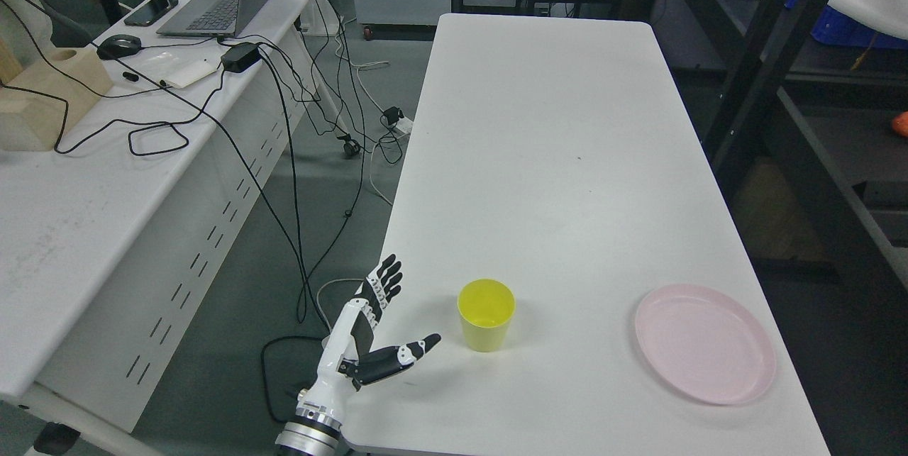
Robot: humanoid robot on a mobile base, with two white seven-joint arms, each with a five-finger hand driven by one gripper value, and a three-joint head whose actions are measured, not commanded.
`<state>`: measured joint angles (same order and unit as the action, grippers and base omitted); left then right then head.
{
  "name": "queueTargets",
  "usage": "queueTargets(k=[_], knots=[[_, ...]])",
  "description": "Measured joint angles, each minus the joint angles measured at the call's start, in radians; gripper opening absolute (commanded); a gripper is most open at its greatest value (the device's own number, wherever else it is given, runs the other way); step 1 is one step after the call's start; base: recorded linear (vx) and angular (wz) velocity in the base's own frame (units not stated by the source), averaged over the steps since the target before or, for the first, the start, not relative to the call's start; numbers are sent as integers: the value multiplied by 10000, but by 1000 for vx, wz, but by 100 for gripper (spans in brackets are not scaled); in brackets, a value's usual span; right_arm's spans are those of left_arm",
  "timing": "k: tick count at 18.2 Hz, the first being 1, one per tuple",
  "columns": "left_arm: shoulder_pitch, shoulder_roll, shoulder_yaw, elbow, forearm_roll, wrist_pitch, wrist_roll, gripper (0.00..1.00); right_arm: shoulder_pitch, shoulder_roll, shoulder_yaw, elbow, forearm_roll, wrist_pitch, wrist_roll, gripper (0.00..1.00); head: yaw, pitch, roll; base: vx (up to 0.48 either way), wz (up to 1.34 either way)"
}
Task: Place yellow IKEA cup on middle right shelf
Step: 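Raise the left hand and reach toward the yellow cup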
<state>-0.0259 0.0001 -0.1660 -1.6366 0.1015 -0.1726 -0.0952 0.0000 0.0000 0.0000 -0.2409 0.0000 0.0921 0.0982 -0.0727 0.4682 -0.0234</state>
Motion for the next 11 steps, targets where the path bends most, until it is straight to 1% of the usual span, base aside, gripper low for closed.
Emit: queueTargets(k=[4,11], knots=[[-463,0,-516,290,-2,269,1,99,0,0,0,0,0,0,0,99,0,0,0,0,0],[-882,0,-1265,732,-10,620,2,99,0,0,0,0,0,0,0,99,0,0,0,0,0]])
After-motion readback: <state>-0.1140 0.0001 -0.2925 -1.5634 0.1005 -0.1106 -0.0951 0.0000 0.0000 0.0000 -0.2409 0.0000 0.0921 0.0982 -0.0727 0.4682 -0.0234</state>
